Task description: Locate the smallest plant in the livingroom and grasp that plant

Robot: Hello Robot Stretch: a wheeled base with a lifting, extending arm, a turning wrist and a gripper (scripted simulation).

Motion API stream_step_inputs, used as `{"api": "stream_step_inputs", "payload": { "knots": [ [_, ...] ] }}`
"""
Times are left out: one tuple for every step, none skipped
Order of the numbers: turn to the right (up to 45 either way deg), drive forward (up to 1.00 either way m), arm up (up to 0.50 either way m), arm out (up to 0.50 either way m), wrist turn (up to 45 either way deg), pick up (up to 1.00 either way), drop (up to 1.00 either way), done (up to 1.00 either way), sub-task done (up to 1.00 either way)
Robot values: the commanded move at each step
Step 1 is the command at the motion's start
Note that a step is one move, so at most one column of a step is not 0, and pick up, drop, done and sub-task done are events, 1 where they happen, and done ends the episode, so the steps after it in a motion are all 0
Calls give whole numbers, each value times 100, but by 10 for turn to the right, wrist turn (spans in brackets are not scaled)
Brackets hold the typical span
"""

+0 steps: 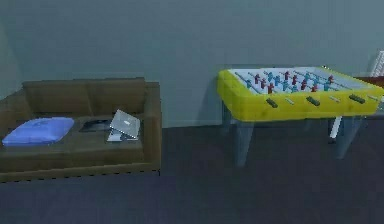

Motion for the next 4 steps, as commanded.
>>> {"api": "stream_step_inputs", "payload": {
  "knots": [
    [420,0,0,0,0,0,0,0,0],
    [0,55,0,0,0,0,0,0,0],
    [180,0,0,0,0,0,0,0,0],
    [0,100,0,0,0,0,0,0,0]
  ]
}}
